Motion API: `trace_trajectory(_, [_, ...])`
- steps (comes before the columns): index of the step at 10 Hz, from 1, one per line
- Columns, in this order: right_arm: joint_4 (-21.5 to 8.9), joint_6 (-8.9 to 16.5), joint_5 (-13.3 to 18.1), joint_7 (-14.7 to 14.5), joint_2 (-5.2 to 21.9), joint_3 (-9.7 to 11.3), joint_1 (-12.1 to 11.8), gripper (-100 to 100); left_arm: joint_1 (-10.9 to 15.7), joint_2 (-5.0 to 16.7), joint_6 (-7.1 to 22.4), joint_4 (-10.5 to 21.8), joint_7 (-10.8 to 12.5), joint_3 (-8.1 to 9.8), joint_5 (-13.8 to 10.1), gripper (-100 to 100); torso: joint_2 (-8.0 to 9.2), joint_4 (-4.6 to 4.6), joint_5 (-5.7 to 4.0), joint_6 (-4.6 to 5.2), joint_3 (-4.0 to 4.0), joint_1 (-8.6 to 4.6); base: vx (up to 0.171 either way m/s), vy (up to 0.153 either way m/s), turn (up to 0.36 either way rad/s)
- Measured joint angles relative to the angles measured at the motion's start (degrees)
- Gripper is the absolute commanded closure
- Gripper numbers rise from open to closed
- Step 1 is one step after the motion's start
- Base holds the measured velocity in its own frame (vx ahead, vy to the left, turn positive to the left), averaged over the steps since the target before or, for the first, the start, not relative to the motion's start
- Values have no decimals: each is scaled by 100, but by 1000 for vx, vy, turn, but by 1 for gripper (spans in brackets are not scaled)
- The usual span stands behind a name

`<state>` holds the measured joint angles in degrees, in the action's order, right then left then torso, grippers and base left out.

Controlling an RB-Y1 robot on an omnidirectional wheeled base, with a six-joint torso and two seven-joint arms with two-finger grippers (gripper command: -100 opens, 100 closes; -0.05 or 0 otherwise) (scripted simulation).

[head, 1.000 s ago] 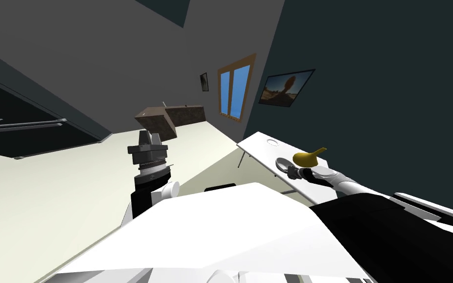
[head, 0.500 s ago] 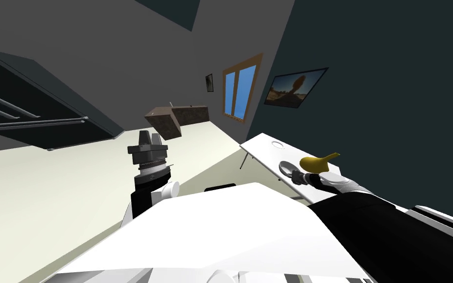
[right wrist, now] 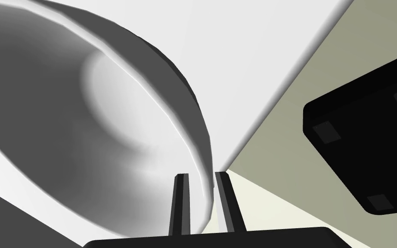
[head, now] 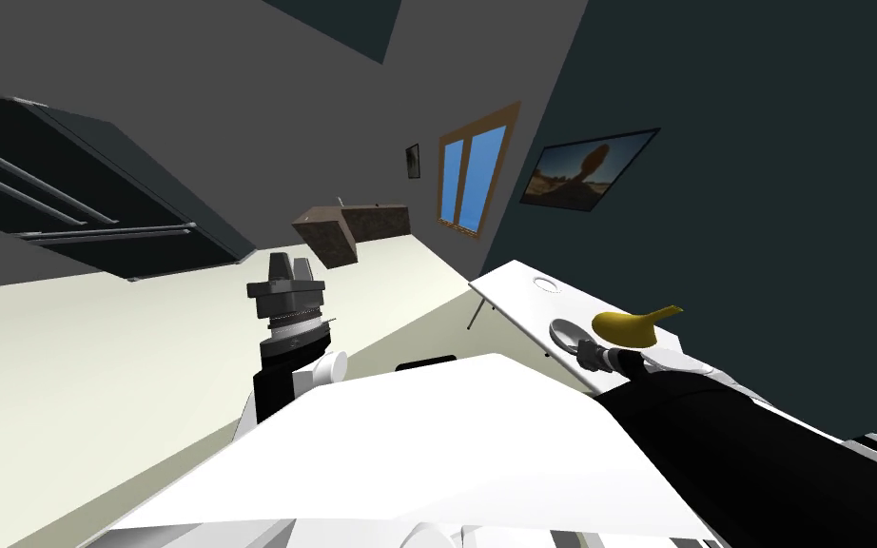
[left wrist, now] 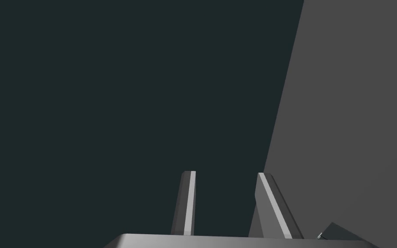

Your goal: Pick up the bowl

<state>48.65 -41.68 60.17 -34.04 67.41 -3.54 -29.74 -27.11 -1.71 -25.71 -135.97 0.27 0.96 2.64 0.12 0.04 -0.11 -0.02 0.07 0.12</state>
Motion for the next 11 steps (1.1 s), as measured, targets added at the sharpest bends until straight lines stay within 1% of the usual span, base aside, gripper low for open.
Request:
trace_trajectory(1, [83,-5,-6,-37,-69,-174,-244,100,1,0,0,0,0,0,0,0,-1,0,-1,-5,0,4,12,10,77])
trace_trajectory(2, [49,-58,-16,-103,-116,-342,-347,100,0,0,0,0,0,0,0,0,-2,1,5,-2,-1,4,21,14,130])
trace_trajectory(3, [-231,-216,-16,-297,-212,-490,-353,100,0,0,0,0,0,0,0,0,-3,-1,1,-1,-2,4,18,9,78])
trace_trajectory(4, [-212,-275,-21,-374,-255,-660,-510,100,0,0,0,0,0,0,0,0,-3,0,7,-3,-1,6,18,9,143])
trace_trajectory(5, [-103,-271,-13,-384,-327,-819,-707,100,0,0,0,0,0,0,0,0,-5,1,6,-9,-2,10,18,9,95])
trace_trajectory(6, [-183,-335,-20,-460,-372,-975,-792,100,0,0,0,0,0,0,0,0,-4,0,12,-3,-2,10,10,2,1])
trace_trajectory(7, [-161,-361,-36,-503,-388,-1121,-910,100,0,0,0,0,0,0,0,0,0,1,14,0,1,11,16,5,132])
trace_trajectory(8, [-237,-418,-38,-610,-478,-1282,-1034,100,0,0,0,0,0,0,0,0,0,1,11,-4,1,13,14,7,81])
trace_trajectory(9, [-171,-423,-26,-632,-527,-1432,-1182,100,0,0,0,0,0,0,0,0,-1,2,16,-5,1,16,20,15,180])
trace_trajectory(10, [-191,-471,-27,-691,-594,-1589,-1341,100,0,0,0,0,0,0,0,0,-3,2,17,-8,-1,20,18,10,83])
trace_trajectory(11, [-301,-573,-51,-814,-636,-1771,-1434,100,0,0,0,0,0,0,0,0,-2,1,22,-2,0,21,6,0,-8])
